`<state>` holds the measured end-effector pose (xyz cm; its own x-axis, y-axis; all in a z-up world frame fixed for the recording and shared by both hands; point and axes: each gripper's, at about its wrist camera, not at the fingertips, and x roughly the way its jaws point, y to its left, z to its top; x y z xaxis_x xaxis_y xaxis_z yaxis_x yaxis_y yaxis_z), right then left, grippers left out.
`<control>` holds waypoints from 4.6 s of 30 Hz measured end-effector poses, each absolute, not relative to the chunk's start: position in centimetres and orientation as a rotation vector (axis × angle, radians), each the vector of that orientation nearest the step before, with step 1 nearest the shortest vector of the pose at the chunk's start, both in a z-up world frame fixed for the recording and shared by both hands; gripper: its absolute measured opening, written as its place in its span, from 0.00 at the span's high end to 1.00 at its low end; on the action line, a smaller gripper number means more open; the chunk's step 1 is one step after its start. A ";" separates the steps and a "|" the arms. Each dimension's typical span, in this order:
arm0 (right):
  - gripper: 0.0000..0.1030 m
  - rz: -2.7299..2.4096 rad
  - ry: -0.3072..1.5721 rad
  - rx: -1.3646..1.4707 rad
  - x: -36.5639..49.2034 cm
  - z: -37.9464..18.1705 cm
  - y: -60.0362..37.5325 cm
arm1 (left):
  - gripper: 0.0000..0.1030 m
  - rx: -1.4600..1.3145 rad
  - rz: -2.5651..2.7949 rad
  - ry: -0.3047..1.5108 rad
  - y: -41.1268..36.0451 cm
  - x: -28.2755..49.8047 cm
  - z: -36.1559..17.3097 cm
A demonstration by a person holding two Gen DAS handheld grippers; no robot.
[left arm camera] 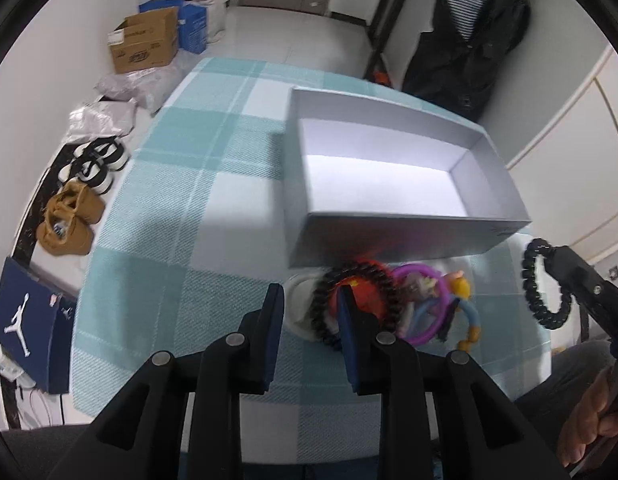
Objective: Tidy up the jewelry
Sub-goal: 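Lift the black coil with the right tool while the left tool grasps another black coil, then carry both black coils over the white box and open both tools, then raise both open tools away from the box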
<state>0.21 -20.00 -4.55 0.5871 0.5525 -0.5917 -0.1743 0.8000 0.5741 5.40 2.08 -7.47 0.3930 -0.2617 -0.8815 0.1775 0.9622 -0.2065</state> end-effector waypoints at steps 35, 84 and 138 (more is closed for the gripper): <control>0.91 0.469 0.818 0.532 0.7 -4.2 -19.7 | 1.00 -0.121 -0.412 1.094 1.7 3.8 -5.3; 0.91 0.481 0.792 0.540 2.7 -2.1 -19.3 | 0.95 -0.183 -0.539 0.888 0.8 4.6 1.3; 0.15 0.392 0.804 0.277 -2.6 -3.1 -17.7 | 0.22 -0.227 -0.333 0.947 5.3 2.0 -1.9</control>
